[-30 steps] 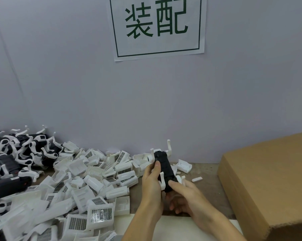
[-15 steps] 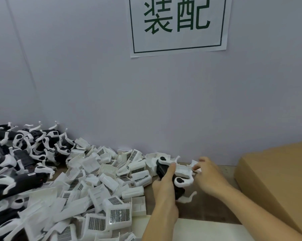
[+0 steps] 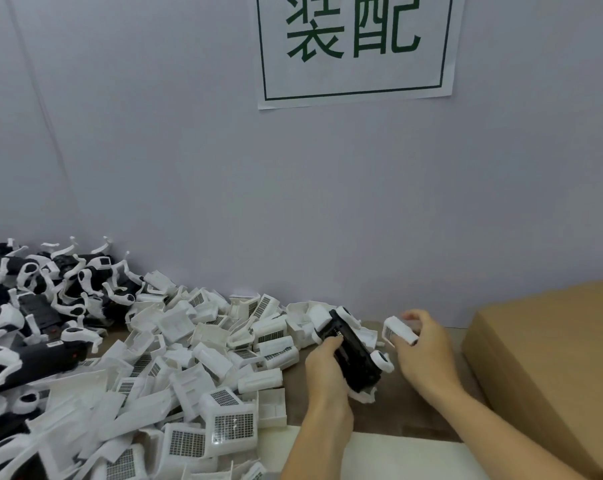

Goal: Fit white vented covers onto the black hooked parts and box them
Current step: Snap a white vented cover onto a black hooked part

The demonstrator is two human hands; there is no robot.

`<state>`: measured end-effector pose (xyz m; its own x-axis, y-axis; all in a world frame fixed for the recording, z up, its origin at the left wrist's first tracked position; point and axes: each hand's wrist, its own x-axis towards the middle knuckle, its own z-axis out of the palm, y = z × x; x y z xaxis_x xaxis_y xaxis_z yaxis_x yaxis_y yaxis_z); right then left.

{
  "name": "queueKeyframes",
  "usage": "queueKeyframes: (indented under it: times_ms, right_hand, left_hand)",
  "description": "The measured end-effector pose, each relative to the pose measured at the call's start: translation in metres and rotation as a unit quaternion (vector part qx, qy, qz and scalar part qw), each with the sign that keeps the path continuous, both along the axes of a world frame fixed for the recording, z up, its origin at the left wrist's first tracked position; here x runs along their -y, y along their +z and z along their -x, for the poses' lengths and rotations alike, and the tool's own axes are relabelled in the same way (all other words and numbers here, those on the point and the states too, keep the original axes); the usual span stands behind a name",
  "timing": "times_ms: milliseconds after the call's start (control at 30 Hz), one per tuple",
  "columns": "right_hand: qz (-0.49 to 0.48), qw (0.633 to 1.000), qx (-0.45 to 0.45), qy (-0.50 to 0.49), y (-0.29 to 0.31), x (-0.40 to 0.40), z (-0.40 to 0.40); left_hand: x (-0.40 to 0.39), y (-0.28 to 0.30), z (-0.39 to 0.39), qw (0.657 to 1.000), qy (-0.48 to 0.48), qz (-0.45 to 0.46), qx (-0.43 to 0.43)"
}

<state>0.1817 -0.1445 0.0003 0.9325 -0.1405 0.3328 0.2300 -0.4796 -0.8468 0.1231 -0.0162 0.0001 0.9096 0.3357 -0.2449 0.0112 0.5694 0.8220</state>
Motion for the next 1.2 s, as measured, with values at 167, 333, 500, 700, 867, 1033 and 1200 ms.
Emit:
queueKeyframes:
  times_ms: [167, 333, 500, 700, 867, 1033, 1200]
  right_hand:
    - [-0.168, 0.985, -0.006, -0.041, 0.003, 0.007, 0.025]
    - [-0.330, 0.942, 0.002, 0.065, 0.021, 0.006, 0.057]
    - [-0.341, 0.927, -0.026, 0.156, 0.017, -0.004, 0.067]
    - [-0.240, 0.967, 0.009, 0.080, 0.001, -0.010, 0.063]
    - [-0.182, 0.980, 0.029, 0.073, -0.004, -0.010, 0.061]
    - [-0.205, 0.975, 0.038, 0.082, -0.005, -0.011, 0.057]
    - [-0.286, 0.950, -0.004, 0.127, -0.002, -0.009, 0.058]
  left_hand:
    - [0.006, -0.004, 0.007, 0.997, 0.025, -0.048, 0.062]
    - [0.010, -0.001, 0.016, 0.991, 0.045, -0.091, 0.083]
    - [0.018, 0.009, 0.020, 0.991, 0.008, -0.097, 0.090]
    - [0.029, 0.010, 0.026, 0.982, -0.091, -0.122, 0.115]
    - [0.030, 0.007, 0.021, 0.975, -0.059, -0.171, 0.133]
    - [0.028, 0.002, 0.018, 0.978, -0.024, -0.164, 0.124]
    - [0.027, 0.004, 0.019, 0.974, -0.023, -0.158, 0.162]
